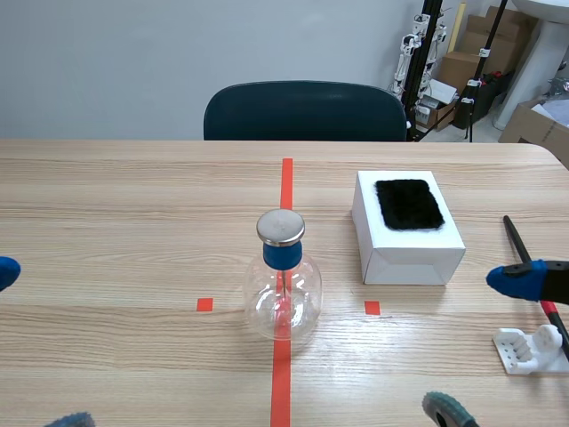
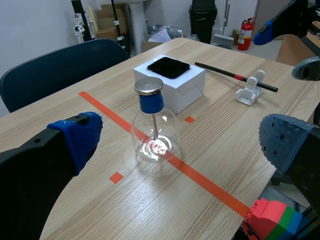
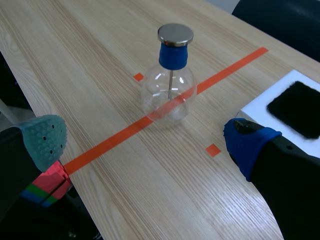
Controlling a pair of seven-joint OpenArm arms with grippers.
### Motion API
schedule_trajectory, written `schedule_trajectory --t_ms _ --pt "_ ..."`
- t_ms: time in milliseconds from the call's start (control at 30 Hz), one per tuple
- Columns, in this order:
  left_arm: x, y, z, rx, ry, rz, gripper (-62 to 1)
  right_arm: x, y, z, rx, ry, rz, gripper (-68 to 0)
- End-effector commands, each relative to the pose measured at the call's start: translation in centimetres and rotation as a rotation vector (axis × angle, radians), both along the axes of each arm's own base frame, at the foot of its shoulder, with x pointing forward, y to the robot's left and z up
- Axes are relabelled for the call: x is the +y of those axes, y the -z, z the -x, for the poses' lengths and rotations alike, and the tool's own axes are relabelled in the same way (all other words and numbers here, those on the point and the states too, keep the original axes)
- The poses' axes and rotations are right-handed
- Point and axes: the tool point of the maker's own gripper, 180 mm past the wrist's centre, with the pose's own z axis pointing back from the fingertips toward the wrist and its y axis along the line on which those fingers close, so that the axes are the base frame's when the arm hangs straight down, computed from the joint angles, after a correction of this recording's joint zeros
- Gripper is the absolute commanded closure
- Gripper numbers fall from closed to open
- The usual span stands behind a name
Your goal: Do the electroscope experiment. return to the home posture
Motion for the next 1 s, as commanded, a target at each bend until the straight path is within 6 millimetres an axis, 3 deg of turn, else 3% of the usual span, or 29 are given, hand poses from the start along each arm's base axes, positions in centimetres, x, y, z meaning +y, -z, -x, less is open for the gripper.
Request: schedule_trajectory --t_ms 0,967 --pt "-0.20 -0.88 -0.12 -0.022 0.003 0.024 -62.3 0.31 -1.39 -0.58 -0.049 -0.003 -0.038 -65.5" --pt "-0.23 -0.91 -0.12 -0.022 0.006 0.026 -62.3 0.69 -2.02 -0.61 -0.066 -0.012 -0.054 -65.5"
